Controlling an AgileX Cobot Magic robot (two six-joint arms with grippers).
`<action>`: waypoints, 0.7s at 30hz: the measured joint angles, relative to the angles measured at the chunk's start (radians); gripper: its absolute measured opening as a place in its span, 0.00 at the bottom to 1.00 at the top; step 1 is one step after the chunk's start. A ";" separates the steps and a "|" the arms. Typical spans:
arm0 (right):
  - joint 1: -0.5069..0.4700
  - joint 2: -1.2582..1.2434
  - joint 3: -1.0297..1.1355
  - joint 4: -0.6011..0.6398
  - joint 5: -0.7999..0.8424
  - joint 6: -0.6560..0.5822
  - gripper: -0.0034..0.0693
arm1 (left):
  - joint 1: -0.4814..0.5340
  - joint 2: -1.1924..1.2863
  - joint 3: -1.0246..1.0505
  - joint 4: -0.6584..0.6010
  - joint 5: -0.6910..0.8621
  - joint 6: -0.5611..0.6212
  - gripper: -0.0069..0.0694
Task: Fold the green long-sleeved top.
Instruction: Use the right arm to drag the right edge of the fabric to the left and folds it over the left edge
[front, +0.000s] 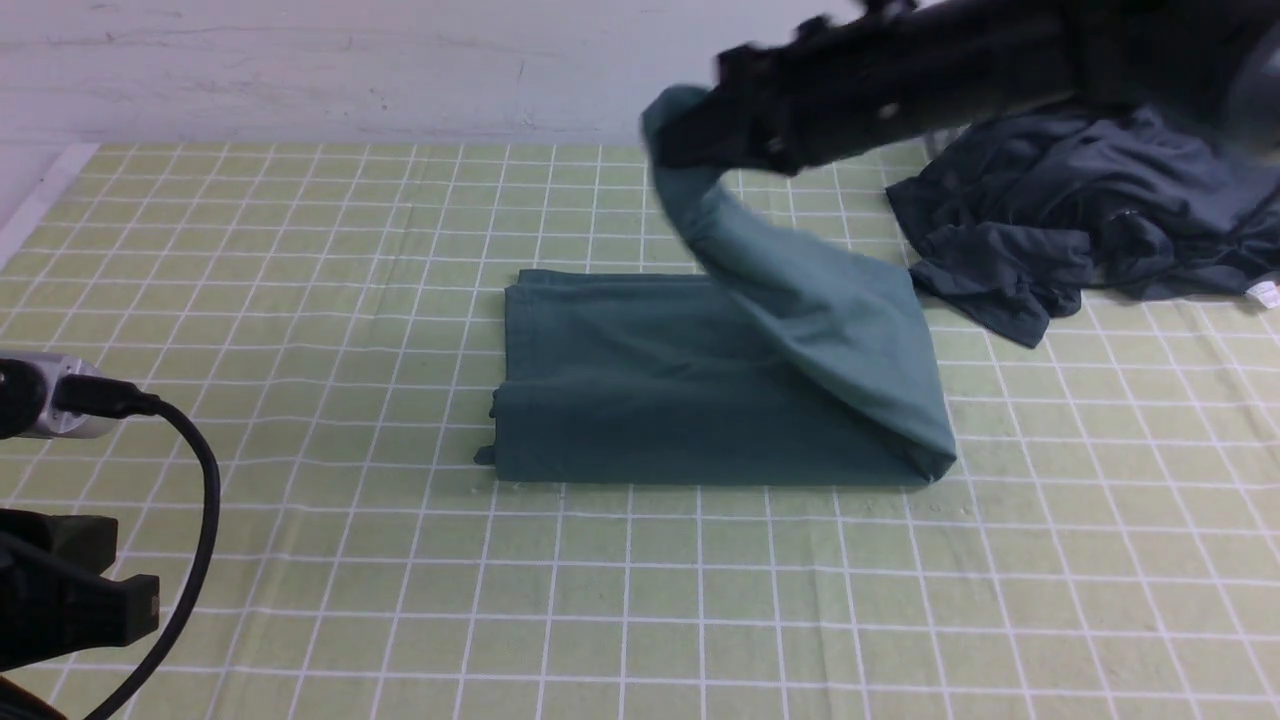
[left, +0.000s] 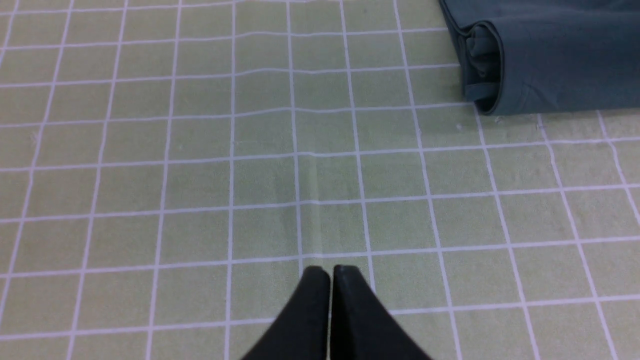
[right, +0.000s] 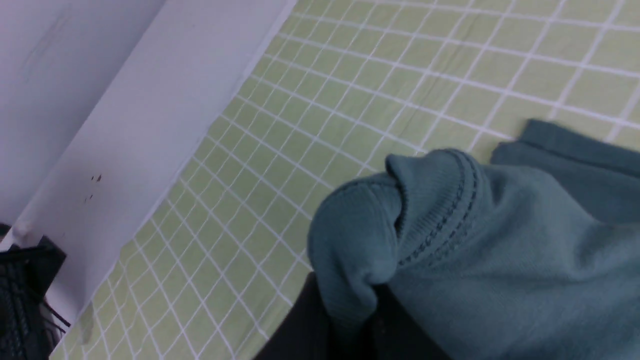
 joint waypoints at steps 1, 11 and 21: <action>0.036 0.033 0.000 0.012 -0.046 -0.027 0.10 | 0.000 0.000 0.000 0.000 0.000 0.000 0.09; 0.105 0.144 0.000 0.111 -0.219 -0.100 0.36 | 0.000 0.000 0.000 0.000 0.000 0.000 0.09; 0.183 0.258 -0.002 0.072 -0.227 -0.120 0.24 | 0.000 0.000 0.000 0.000 0.000 0.000 0.09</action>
